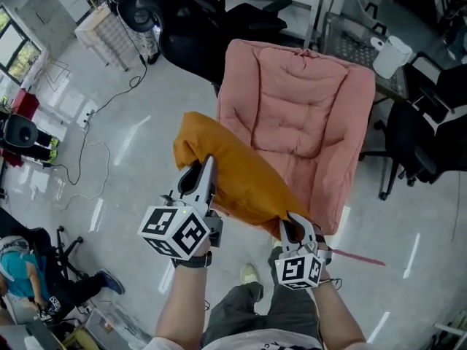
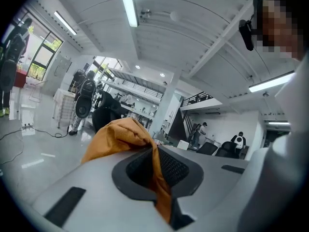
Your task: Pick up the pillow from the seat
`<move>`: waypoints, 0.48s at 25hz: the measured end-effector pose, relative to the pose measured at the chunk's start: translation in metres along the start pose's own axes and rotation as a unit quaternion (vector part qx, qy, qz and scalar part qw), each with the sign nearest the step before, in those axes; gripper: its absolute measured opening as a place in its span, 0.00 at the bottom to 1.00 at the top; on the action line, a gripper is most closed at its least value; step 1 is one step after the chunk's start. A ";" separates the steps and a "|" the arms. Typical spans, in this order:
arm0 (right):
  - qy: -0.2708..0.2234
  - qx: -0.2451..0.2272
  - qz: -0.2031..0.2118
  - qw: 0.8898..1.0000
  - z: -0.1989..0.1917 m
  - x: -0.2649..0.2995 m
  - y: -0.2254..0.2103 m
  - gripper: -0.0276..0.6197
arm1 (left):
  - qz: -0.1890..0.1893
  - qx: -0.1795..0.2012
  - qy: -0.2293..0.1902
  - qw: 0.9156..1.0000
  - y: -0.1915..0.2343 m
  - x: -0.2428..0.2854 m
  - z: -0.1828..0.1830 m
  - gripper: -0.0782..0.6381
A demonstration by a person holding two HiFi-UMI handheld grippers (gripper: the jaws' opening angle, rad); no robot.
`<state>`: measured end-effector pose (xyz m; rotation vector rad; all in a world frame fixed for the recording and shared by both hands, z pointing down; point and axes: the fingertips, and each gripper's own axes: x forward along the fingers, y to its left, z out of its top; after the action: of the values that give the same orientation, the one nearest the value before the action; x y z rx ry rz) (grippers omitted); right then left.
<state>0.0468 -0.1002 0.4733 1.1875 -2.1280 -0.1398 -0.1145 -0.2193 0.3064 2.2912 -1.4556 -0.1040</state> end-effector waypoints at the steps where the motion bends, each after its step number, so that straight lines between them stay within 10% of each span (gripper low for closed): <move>1: -0.003 -0.002 0.000 1.000 0.010 -0.008 -0.003 0.12 | 0.001 0.002 -0.002 1.000 -0.004 -0.006 0.011 0.15; 12: -0.056 0.004 -0.028 0.998 0.117 -0.087 -0.049 0.12 | -0.022 0.048 -0.049 0.997 -0.073 -0.048 0.144 0.15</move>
<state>0.0407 -0.0869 0.3204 1.2710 -2.1949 -0.2273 -0.1145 -0.1950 0.1399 2.4267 -1.4880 -0.1646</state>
